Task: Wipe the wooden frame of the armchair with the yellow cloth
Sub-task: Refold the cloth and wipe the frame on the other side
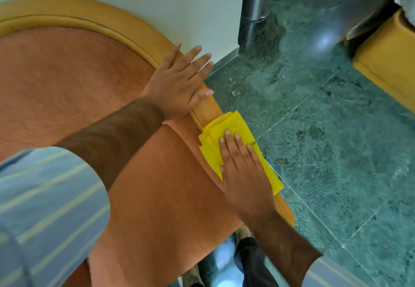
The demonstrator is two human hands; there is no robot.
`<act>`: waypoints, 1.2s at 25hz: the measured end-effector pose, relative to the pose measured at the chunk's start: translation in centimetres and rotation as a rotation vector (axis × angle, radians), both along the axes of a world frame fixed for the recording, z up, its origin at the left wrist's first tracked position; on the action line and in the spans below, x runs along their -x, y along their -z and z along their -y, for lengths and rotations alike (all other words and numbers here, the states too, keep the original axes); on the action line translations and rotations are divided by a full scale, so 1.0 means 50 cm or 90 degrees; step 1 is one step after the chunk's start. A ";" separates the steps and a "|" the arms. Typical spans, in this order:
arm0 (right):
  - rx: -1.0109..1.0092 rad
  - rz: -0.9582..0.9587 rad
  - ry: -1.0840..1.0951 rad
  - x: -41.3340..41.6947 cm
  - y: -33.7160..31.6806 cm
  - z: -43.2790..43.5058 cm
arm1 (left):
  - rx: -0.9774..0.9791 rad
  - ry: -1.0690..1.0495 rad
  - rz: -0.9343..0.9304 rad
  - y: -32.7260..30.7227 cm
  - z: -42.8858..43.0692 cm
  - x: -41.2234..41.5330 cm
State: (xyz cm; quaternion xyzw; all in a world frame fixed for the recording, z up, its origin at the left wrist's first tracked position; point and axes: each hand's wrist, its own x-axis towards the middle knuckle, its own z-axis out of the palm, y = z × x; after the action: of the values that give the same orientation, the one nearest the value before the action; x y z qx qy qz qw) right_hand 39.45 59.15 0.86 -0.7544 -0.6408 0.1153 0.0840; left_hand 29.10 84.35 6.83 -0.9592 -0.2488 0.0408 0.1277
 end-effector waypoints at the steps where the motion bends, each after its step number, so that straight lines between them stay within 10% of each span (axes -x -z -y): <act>1: -0.019 -0.007 0.002 -0.004 0.003 -0.002 | -0.027 0.016 0.011 0.010 -0.005 0.002; 8: -0.033 0.012 -0.067 -0.056 0.005 0.240 | -0.053 0.044 0.071 0.020 -0.013 0.010; 15: -0.038 -0.058 -0.059 -0.002 -0.016 -0.056 | -0.032 0.056 0.107 0.029 -0.016 0.012; 22: -0.043 0.008 -0.080 -0.030 0.003 0.210 | -0.087 0.081 0.160 0.038 -0.021 0.017; 30: -0.096 -0.034 -0.149 -0.036 0.007 -0.046 | -0.109 0.112 0.213 0.045 -0.028 0.020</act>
State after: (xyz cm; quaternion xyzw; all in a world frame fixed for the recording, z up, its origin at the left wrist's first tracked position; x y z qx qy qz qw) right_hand 41.23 61.47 0.52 -0.6630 -0.7285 0.0958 0.1432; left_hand 28.12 85.77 4.60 -0.9563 -0.1847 -0.1519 0.1684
